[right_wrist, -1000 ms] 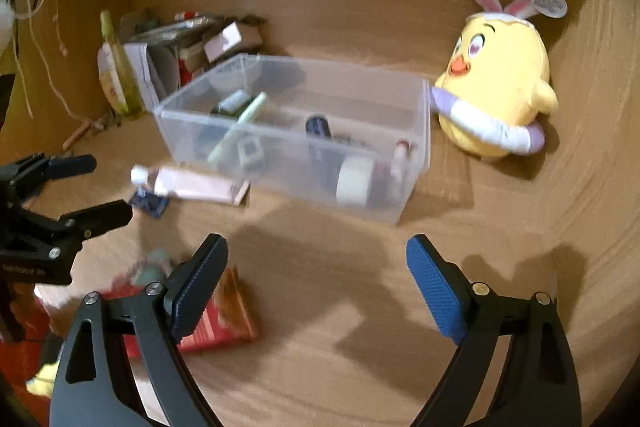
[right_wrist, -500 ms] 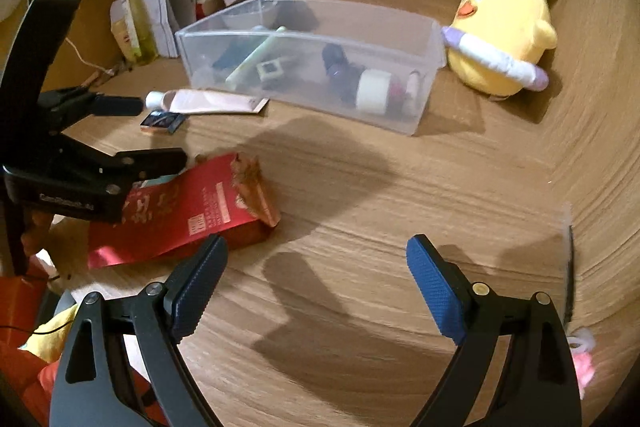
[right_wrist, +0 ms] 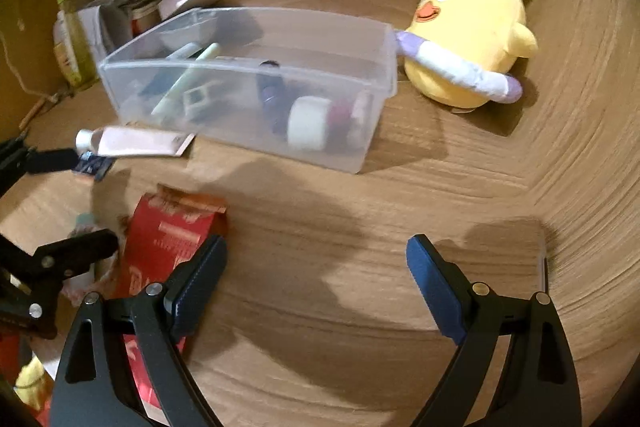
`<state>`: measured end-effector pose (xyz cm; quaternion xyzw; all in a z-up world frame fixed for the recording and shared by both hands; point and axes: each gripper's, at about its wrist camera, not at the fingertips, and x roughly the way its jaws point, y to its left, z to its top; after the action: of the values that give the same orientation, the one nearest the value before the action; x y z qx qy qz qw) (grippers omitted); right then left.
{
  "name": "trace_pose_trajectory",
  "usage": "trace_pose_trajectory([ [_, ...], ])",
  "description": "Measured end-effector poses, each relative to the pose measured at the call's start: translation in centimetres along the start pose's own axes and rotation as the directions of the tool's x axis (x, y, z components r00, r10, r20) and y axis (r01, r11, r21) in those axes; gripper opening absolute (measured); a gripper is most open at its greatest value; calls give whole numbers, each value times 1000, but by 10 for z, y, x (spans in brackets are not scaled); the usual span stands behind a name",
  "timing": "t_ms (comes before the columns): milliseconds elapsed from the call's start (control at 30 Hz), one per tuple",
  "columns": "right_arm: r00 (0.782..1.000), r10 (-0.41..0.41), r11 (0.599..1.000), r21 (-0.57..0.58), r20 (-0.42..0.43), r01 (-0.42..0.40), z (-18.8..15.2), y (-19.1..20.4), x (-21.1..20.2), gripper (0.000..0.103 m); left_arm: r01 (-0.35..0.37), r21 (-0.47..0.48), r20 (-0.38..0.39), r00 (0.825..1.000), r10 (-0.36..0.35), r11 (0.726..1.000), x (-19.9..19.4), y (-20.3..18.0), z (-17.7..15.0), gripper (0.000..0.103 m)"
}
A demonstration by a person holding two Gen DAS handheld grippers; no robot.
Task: Organize objects
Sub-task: 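Withdraw both tools from the bin toward the red packet and bracelet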
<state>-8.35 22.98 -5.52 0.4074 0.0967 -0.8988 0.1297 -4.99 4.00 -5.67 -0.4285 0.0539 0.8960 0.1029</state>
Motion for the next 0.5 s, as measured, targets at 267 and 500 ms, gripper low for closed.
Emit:
trace_pose_trajectory([
  [267,990,139,990,-26,8,-139,5,27,-13,90,41,-169,-23,999,-45,985,-13,39,-27,97],
  [500,988,147,985,-84,-46,-151,6,61,6,89,103,-220,-38,993,-114,970,-14,40,-47,96],
])
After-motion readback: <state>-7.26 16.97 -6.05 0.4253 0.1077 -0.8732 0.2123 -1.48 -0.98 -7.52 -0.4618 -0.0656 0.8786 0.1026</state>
